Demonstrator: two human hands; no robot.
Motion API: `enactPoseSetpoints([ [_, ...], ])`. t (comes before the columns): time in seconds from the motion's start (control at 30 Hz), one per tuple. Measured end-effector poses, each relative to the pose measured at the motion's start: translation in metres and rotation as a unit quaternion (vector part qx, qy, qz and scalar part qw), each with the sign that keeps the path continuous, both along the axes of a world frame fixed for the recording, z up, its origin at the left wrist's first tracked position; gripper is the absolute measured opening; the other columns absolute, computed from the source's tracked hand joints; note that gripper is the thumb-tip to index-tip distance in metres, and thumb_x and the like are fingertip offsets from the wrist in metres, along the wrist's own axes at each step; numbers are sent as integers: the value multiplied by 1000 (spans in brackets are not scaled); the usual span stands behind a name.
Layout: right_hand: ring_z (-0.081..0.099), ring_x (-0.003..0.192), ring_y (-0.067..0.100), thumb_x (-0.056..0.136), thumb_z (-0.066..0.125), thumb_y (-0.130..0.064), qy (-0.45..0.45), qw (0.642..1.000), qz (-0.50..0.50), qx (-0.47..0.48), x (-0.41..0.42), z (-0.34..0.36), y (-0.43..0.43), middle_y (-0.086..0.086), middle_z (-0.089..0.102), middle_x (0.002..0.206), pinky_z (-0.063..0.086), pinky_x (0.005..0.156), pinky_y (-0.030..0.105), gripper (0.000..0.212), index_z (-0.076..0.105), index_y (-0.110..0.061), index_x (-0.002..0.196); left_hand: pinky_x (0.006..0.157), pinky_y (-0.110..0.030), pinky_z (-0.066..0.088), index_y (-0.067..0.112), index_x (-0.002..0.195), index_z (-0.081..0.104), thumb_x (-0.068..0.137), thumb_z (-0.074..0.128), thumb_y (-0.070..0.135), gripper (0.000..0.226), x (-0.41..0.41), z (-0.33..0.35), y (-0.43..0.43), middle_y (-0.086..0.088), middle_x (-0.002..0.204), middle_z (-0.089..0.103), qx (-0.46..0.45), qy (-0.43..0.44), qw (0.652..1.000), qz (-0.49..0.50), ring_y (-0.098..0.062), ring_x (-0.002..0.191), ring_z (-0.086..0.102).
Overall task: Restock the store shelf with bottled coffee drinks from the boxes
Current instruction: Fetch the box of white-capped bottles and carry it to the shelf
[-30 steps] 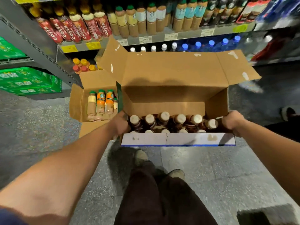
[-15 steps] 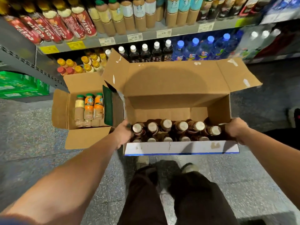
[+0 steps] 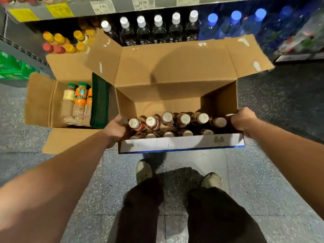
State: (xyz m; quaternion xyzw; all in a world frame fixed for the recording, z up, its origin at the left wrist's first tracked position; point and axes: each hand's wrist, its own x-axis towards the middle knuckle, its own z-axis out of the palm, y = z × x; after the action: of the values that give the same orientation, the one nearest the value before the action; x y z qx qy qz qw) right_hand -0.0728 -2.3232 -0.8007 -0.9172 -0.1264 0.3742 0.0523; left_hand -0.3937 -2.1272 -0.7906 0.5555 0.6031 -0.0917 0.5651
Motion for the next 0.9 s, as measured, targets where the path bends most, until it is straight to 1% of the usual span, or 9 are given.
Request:
enactPoseSetpoints([
  [0.07, 56, 80, 32, 90, 49, -7, -2, 1000, 6, 0, 3, -22, 10, 15, 54, 84, 44, 68, 32, 10, 58, -7, 89, 54, -12, 52, 1, 133, 43, 84, 51, -17, 53, 6, -19, 10, -21, 118, 60, -2, -11, 1000, 14, -7, 73, 61],
  [0.2, 59, 80, 33, 88, 48, -3, 0, 1000, -3, 13, 6, -68, 27, 18, 57, 87, 45, 63, 32, 13, 60, -4, 91, 53, -8, 48, 4, 122, 48, 80, 52, -22, 50, 15, -53, 24, -3, 85, 58, 20, -32, 999, 21, -5, 69, 54],
  [0.37, 59, 79, 32, 88, 51, -5, 10, 999, -10, 29, 7, -123, 46, 18, 60, 86, 45, 59, 31, 9, 60, -4, 87, 66, -23, 50, 17, 117, 47, 83, 45, -22, 51, 15, -110, 42, -1, 88, 56, 5, -6, 1000, 24, -10, 73, 55],
  [0.47, 53, 64, 27, 90, 52, -7, 20, 999, -13, 30, 8, -155, 56, 12, 54, 73, 41, 43, 23, 10, 57, -6, 81, 68, -28, 49, 29, 115, 45, 83, 53, -15, 55, 14, -140, 50, 3, 90, 58, -5, 11, 1000, 16, -12, 77, 56],
  [0.53, 53, 71, 29, 91, 53, -10, 20, 999, 9, 27, 7, -174, 62, 14, 55, 79, 44, 55, 28, 10, 60, -3, 91, 68, -23, 49, 30, 122, 44, 83, 53, -15, 60, 14, -160, 53, -1, 98, 59, -1, 10, 1000, 20, -9, 75, 56],
  [0.67, 60, 102, 39, 90, 59, -18, 13, 999, 31, 28, 2, -209, 72, 24, 63, 109, 52, 88, 43, 28, 63, 2, 110, 46, -11, 43, 15, 141, 35, 88, 45, -14, 62, 11, -192, 60, -2, 97, 50, 43, 62, 997, 0, -2, 63, 48],
  [0.77, 61, 102, 39, 90, 59, -17, 23, 999, 24, 38, 0, -226, 80, 24, 63, 110, 53, 87, 44, 28, 63, 1, 110, 44, -13, 43, 28, 112, 46, 87, 48, -12, 47, 11, -204, 70, 4, 79, 50, 43, 69, 997, -14, -7, 63, 49],
  [0.83, 61, 102, 39, 90, 58, -16, 28, 998, 24, 46, 1, -233, 85, 24, 63, 110, 53, 87, 44, 27, 63, 1, 110, 55, -21, 46, 22, 85, 52, 83, 57, -8, 30, 10, -210, 75, -1, 76, 54, 54, 77, 994, -50, -16, 68, 53],
  [0.9, 60, 102, 40, 89, 57, -15, 38, 998, 24, 49, 1, -239, 90, 25, 63, 110, 53, 87, 45, 26, 62, 1, 110, 66, -31, 44, 15, 78, 54, 78, 63, -5, 22, 9, -215, 79, -8, 77, 57, 55, 76, 993, -72, -23, 73, 54],
])
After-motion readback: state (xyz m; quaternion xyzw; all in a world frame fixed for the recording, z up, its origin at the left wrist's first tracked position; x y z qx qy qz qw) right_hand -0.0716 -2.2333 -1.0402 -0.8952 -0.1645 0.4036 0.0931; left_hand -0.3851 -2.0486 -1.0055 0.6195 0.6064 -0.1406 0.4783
